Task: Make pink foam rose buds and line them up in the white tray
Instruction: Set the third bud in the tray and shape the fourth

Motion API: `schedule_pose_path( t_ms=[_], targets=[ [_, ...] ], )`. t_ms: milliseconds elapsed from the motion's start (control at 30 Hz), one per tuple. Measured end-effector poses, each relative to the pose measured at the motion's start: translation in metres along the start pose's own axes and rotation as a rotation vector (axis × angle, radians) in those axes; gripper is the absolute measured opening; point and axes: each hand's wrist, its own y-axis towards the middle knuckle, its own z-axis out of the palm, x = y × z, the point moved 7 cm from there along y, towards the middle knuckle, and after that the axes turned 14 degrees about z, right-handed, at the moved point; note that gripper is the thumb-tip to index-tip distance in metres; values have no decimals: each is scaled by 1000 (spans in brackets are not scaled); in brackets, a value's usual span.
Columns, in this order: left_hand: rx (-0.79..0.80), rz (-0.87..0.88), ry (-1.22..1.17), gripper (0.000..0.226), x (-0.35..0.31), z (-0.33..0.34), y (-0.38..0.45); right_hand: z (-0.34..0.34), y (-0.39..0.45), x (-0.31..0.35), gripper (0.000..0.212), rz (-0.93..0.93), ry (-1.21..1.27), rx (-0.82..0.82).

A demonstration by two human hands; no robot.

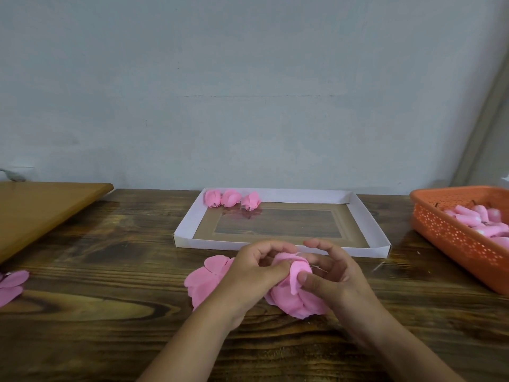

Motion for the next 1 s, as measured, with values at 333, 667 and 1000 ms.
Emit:
schedule_pose_path(
  t_ms=[333,667,1000],
  targets=[
    [25,48,76,27,-6,4,-1,0,2,-3,43,27,-20,-6],
    [44,153,61,36,-15,11,-3,-7,2,-4,45,5,-3,-40],
    [-68,225,129,18,-16,3,-3,-6,1,-1,25,-34,-14,-39]
  ],
)
